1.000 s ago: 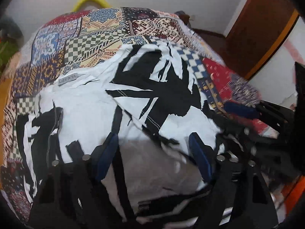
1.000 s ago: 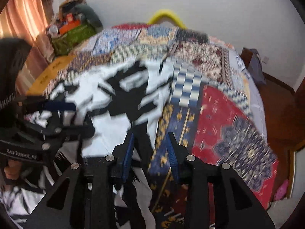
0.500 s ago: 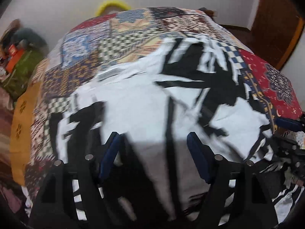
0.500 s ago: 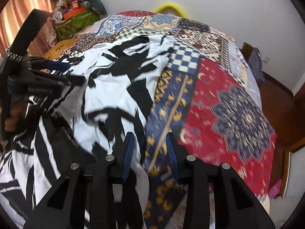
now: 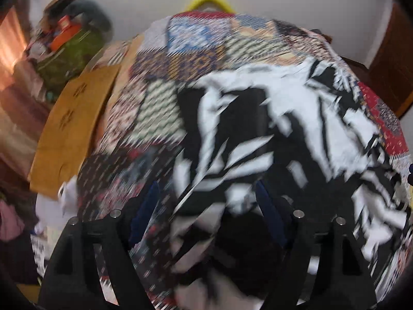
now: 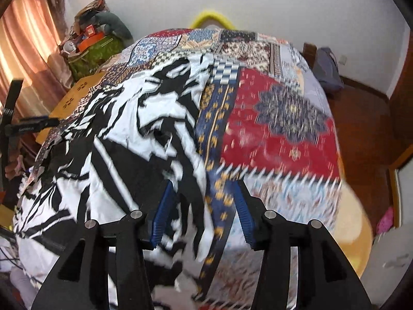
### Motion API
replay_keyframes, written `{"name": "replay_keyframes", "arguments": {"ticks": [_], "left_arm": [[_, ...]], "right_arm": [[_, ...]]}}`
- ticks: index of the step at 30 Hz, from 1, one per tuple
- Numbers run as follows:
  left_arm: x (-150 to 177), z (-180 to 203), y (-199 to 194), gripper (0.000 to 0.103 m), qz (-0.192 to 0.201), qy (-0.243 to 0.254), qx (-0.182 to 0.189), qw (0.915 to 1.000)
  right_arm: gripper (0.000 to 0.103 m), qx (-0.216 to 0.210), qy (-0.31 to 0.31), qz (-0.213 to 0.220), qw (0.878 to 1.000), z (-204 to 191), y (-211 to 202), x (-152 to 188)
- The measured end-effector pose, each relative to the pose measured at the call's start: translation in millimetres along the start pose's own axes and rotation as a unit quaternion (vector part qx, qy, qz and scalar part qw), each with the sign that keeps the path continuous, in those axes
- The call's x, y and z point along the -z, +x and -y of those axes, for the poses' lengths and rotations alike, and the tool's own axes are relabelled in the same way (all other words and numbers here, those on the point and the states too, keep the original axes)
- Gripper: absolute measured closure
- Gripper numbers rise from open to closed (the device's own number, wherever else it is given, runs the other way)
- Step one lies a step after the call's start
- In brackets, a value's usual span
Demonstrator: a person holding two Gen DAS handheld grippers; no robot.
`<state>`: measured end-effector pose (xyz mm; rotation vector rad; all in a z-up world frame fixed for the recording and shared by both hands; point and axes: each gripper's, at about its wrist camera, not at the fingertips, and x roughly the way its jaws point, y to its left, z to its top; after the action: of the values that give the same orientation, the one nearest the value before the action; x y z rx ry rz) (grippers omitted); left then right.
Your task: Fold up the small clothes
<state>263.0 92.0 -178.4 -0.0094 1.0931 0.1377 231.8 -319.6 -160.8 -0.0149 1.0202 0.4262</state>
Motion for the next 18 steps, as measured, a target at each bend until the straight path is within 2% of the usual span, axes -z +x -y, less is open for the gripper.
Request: {"name": "replay_keyframes", "arguments": {"ticks": [3,7,10,11,13,14,15,17,18], "left_arm": [[29,-26,2,0.026,-0.028,-0.034,0.011,0.9990],[69,-43,9,0.026,-0.065,-0.078,0.060,0.9930],[85,-38,18,0.026,-0.083,-0.075,0.075,0.9908],[90,-33,23,0.029,-0.085,-0.066,0.074,0.9914],[94,-27,22,0.040,-0.071,-0.058,0.079,0.9927],[94,-24,21,0.056,-0.062,-0.053,0.083,0.9932],[93,-23,20,0.084,-0.061,-0.052,0.079,0.9936],[91,-26,21,0.098,-0.064,-0.050,0.049,0.9955],[89,-30,21,0.098,-0.059,-0.048,0.036,0.9964]], "right_arm": [[0.058,-0.009,0.019,-0.020,1.000,1,13,13],[0.058,-0.017,0.059,-0.057,0.996,6,36,22],[0.059,-0.036,0.072,-0.067,0.994,3,46,24],[0.064,-0.032,0.068,-0.065,0.995,0,47,24],[0.086,-0.040,0.062,-0.063,0.995,-6,47,24],[0.090,-0.041,0.060,-0.064,0.995,-8,46,23],[0.094,-0.039,0.057,-0.063,0.996,-11,45,24],[0.096,-0.025,0.045,-0.056,0.997,-14,39,24],[0.096,-0.020,0.043,-0.051,0.998,-14,35,24]]}}
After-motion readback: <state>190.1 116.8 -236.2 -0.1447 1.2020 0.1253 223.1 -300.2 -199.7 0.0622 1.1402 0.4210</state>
